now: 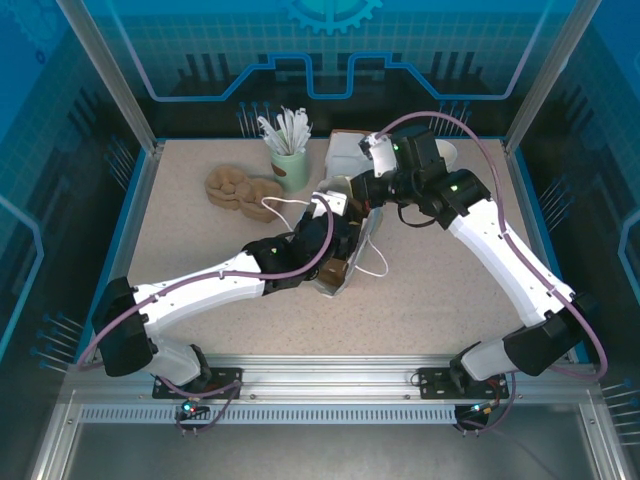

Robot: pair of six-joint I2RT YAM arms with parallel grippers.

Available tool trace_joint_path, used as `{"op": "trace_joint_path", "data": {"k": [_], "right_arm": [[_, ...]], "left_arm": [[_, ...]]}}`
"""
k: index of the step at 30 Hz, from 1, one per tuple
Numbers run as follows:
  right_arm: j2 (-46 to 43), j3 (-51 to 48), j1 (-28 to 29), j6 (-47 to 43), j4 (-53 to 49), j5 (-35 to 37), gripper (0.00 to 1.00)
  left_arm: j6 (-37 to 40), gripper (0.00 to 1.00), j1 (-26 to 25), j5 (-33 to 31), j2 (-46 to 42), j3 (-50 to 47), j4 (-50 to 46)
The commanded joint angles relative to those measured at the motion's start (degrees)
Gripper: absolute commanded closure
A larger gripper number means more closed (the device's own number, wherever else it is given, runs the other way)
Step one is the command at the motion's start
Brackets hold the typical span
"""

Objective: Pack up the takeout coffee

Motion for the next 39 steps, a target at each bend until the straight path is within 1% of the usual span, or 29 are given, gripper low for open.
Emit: {"op": "trace_joint_path", "data": {"k": [1,10,15,17,21,27,39], "right_arm": [[0.4,-0.6,0.2,1.3,2.8,-3.5,1.0],[0.9,-1.2,-1.0,1.7,2.9,-6.2,1.0],[0.1,-2.6,-1.8,1.1,4.0,-8.4,1.0],[-0.1,-3.1,-1.8,1.1,4.4,-9.1,1.0],[-0.1,-3.4,-1.9,1.1,4.5,-9.8,1.0],[0.4,-3.0,-1.9,1.3,4.7,-11.0,1.0],[1.0,-2.5,-2.2,1.5,4.0,-12.7,1.0]], "left_arm": [[-1.7,0.33,0.2,-0.7,0.8,-1.4,1.6],[-6.8,0.33,1.3,-2.0,-0.2,-3.4,-0.1],[-6.0,0.34,1.5,-2.3,0.0,-3.0,-0.2],[-5.2,0.34,1.6,-1.9,0.3,-2.9,1.2],[-4.8,0.34,1.6,-1.0,2.2,-1.0,1.7],[-4.5,0.34,1.6,-0.9,3.2,-0.9,3.4],[-2.0,0.33,2.4,-1.4,2.1,-1.2,6.0]]}}
